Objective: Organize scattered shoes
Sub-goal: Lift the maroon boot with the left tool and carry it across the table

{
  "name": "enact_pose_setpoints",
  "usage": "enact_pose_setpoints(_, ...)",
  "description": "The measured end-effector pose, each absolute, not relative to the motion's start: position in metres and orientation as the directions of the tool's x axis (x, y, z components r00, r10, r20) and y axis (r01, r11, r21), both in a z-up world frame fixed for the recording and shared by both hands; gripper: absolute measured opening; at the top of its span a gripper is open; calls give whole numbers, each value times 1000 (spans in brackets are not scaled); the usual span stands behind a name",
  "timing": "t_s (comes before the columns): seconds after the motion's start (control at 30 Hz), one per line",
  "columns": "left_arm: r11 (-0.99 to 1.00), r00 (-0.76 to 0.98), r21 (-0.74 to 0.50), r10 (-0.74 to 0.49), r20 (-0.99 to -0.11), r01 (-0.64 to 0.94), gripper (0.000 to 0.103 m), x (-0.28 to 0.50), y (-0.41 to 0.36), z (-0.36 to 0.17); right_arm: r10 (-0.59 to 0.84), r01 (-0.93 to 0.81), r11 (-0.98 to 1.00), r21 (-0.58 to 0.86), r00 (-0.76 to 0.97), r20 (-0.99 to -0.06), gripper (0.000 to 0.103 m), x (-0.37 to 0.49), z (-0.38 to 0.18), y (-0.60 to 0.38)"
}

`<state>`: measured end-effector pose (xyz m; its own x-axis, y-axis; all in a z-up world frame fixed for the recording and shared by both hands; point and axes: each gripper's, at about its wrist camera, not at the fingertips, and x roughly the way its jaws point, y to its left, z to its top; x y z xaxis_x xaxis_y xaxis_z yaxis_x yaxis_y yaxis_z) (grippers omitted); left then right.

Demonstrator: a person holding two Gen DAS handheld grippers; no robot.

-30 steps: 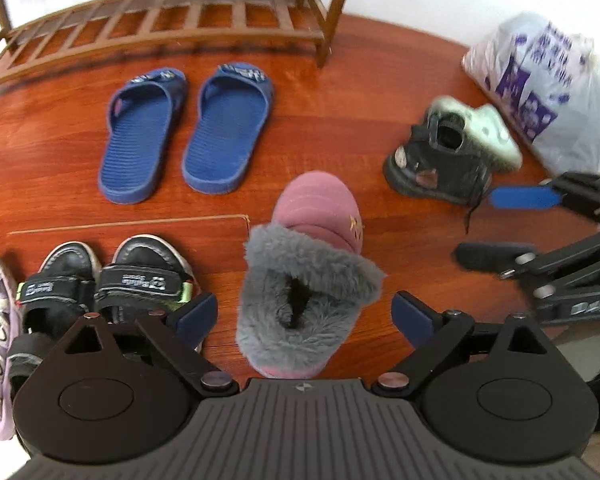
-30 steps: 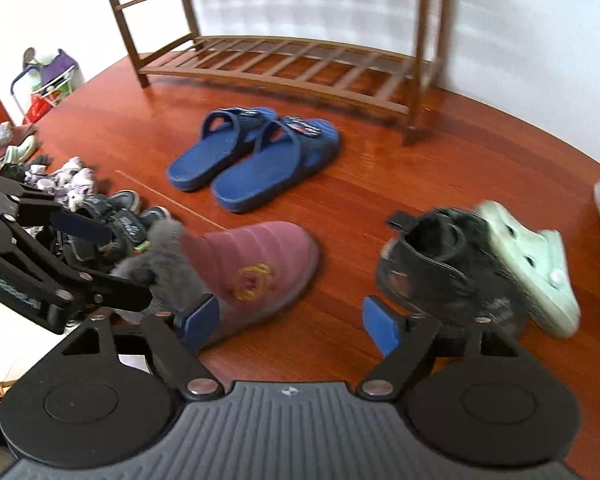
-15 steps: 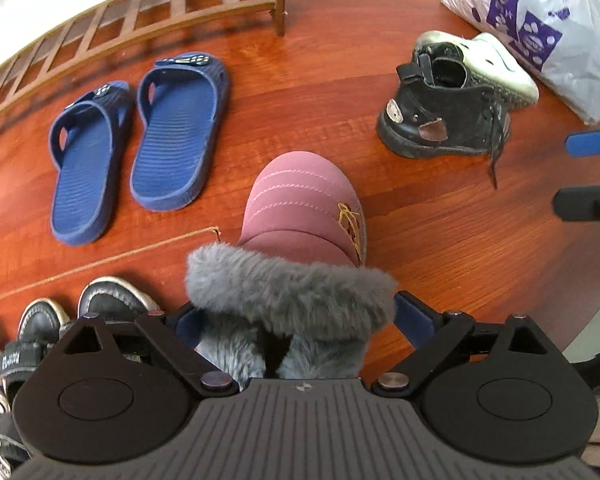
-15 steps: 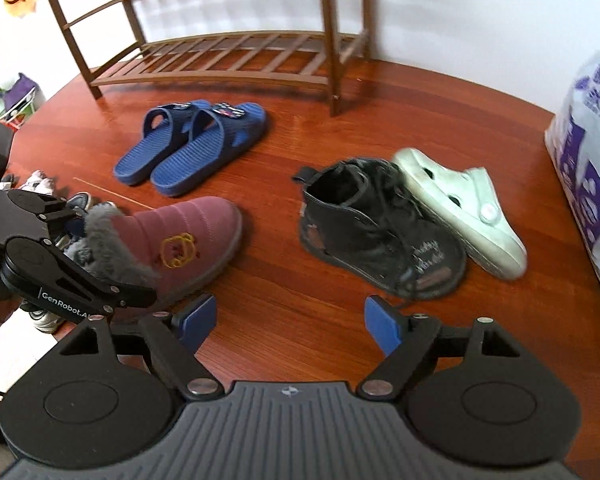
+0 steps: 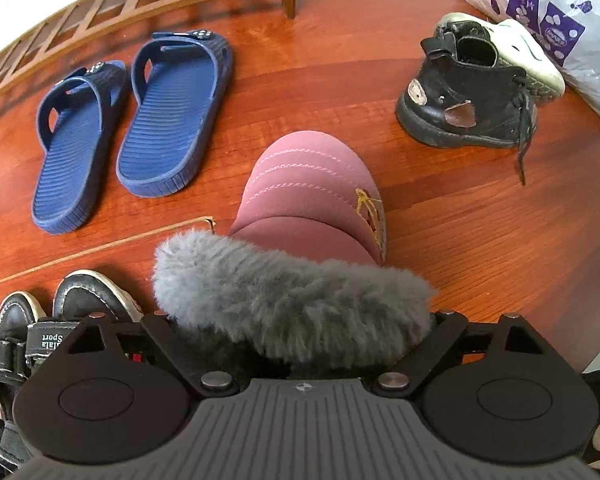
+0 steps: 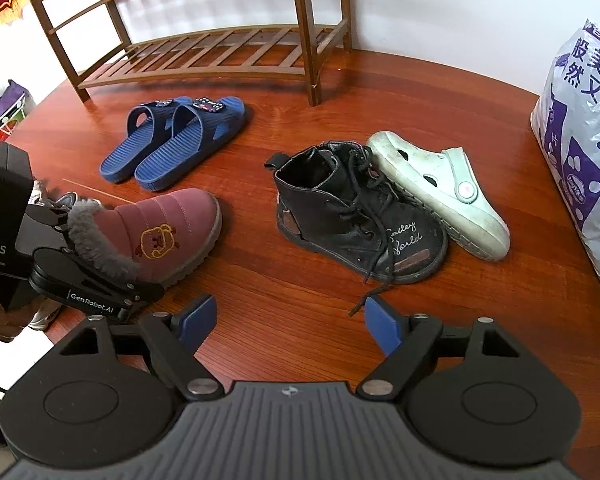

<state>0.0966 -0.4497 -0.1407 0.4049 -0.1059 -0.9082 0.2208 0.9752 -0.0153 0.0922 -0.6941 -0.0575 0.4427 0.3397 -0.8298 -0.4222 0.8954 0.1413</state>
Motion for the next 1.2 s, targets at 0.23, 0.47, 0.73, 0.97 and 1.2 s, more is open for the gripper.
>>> enact_pose_setpoints(0.23, 978, 410, -34, -117, -905, 205, 85, 97, -446, -142, 342, -427, 893, 140, 442, -829, 86, 93, -57, -691)
enact_pose_setpoints(0.47, 979, 422, -58, -137, -896, 194, 75, 94, -446, -142, 341, -429, 893, 138, 444, -828, 86, 93, -57, -690)
enact_pose_setpoints(0.73, 981, 445, -57, -136, -885, 187, 73, 91, -449, -135, 338, -434, 892, 131, 443, -830, 86, 90, -55, -679)
enact_pose_setpoints(0.97, 981, 477, -118, -179, -861, 154, 73, 85, -439, -105, 334, -440, 890, 125, 440, -833, 86, 86, -52, -666)
enact_pose_setpoints(1.2, 983, 494, -148, -185, -850, 113, 73, 70, -422, -76, 343, -453, 883, 126, 437, -832, 86, 79, -47, -644)
